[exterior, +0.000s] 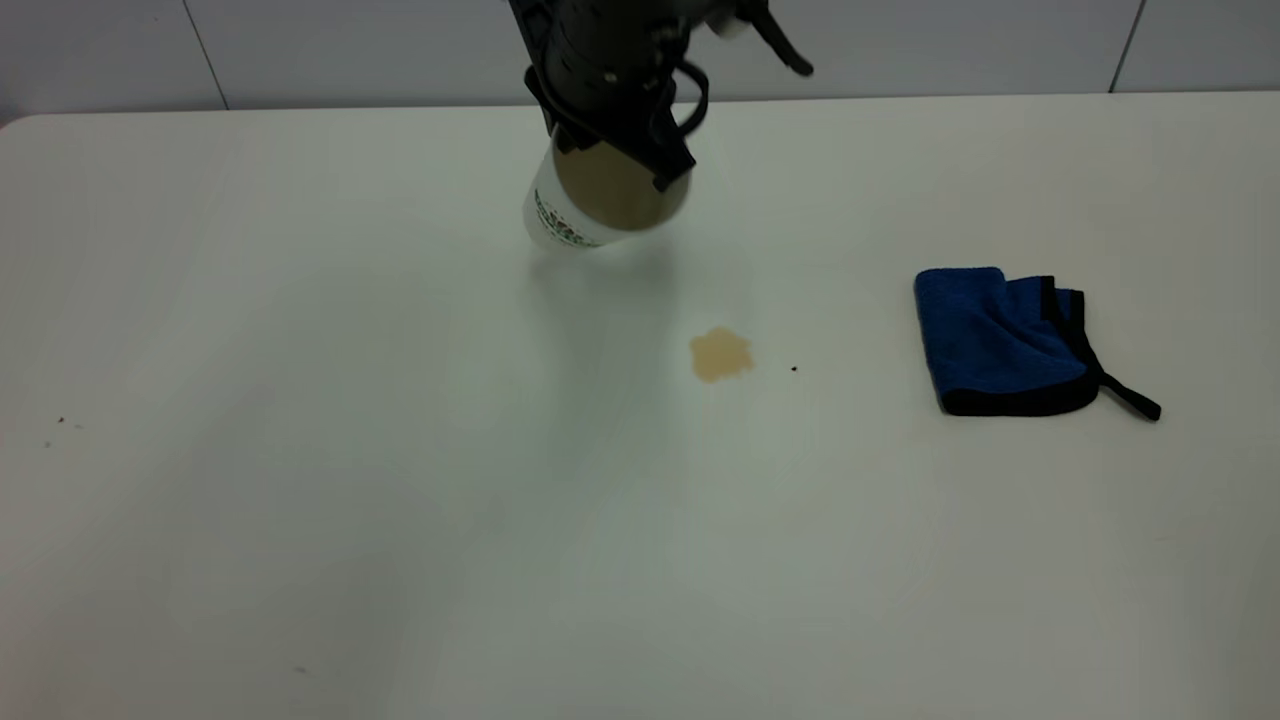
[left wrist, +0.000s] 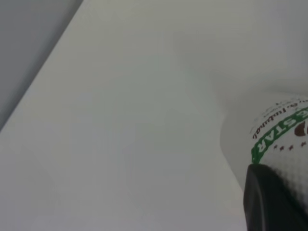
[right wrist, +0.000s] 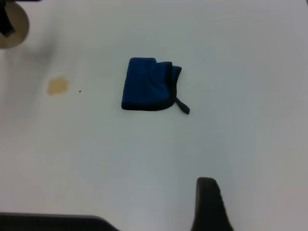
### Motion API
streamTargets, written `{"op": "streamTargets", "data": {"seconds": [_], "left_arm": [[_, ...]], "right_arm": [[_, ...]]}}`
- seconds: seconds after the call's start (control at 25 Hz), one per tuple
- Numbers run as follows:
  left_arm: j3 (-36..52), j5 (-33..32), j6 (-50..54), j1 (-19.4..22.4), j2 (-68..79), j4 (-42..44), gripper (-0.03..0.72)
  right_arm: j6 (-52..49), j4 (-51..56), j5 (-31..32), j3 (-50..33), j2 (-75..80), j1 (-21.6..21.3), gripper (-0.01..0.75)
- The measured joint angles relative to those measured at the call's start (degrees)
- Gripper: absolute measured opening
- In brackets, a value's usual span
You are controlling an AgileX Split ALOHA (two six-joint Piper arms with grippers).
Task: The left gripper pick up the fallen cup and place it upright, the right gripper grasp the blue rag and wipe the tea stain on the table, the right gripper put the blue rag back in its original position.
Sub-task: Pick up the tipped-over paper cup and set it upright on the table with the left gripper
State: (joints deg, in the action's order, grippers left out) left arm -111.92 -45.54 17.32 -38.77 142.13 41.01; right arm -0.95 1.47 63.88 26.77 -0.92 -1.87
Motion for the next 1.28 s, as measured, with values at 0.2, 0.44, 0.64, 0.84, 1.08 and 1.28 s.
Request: {"op": "streamTargets", "data": {"seconds": [0.2,0.44,0.64,0.84,1.08,1.28], "left_arm": [[-0.4,-0.4,-14.2,7.3,-3.0,-20.0,0.008],[-0.5,-0.8,-21.9,14.0,-3.0,-34.6,0.008],[-0.5,-0.6,-24.2,17.0,-2.8,-40.2,0.008],[-0.5,-0.4,-24.6,17.9,-0.8,-41.7,0.008],[-0.5,0.5,-24.6,18.0,1.0,-43.6,0.009],[-0.5,1.8,-24.5,17.9,1.0,-45.2,0.01]], "right_arm": [[0.0,0.0,0.0,0.0,0.0,0.0,0.534],[0.0,0.0,0.0,0.0,0.0,0.0,0.534],[0.0,0.0,0.0,0.0,0.0,0.0,0.534],[0.0,0.0,0.0,0.0,0.0,0.0,0.534],[0.0,0.0,0.0,0.0,0.0,0.0,0.534],[0.0,0.0,0.0,0.0,0.0,0.0,0.534]]}}
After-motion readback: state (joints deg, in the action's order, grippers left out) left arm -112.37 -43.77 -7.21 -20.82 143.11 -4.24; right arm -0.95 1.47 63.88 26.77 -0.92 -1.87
